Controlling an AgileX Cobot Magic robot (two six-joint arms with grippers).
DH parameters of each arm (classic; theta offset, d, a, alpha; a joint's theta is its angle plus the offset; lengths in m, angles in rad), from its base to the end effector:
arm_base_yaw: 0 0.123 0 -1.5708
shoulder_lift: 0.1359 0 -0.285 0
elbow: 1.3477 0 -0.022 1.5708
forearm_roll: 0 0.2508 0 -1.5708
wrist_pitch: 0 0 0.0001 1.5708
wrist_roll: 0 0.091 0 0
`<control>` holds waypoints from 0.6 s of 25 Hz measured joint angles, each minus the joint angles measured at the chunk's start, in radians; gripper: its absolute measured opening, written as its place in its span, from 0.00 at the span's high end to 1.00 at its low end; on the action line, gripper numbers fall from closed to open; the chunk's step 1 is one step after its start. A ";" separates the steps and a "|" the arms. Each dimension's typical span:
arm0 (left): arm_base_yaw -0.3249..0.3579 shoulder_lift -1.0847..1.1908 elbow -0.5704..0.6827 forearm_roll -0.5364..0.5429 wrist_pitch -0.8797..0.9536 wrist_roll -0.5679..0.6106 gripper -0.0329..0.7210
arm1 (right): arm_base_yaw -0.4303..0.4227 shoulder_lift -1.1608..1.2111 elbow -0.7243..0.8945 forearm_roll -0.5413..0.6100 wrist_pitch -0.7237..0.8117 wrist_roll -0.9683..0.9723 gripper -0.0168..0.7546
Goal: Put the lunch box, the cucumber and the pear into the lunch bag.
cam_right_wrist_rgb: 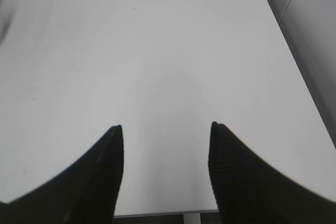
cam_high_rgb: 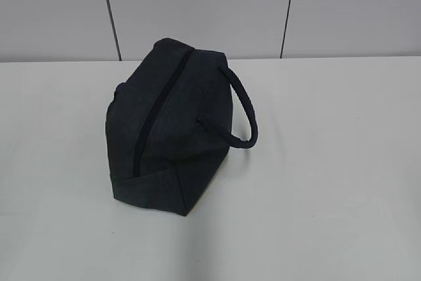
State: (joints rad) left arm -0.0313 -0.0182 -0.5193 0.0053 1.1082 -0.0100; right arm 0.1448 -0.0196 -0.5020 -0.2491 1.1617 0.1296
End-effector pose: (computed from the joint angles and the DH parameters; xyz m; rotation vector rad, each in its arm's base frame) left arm -0.0119 0.0008 0.2786 0.0214 2.0542 -0.0193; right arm -0.0109 -0.0224 0.2718 0.0140 2.0995 -0.1365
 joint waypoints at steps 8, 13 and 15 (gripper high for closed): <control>0.000 0.000 0.000 0.000 0.000 0.000 0.63 | 0.000 0.000 0.000 0.016 0.000 -0.037 0.44; 0.000 0.000 0.000 0.000 0.000 0.000 0.63 | 0.000 0.000 0.002 0.144 0.000 -0.175 0.44; 0.000 0.000 0.000 0.000 0.000 0.000 0.63 | 0.000 0.000 0.002 0.170 -0.002 -0.207 0.44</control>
State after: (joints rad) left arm -0.0313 -0.0182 -0.5193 0.0053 1.1082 -0.0100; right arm 0.1448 -0.0196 -0.5004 -0.0787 1.1597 -0.0778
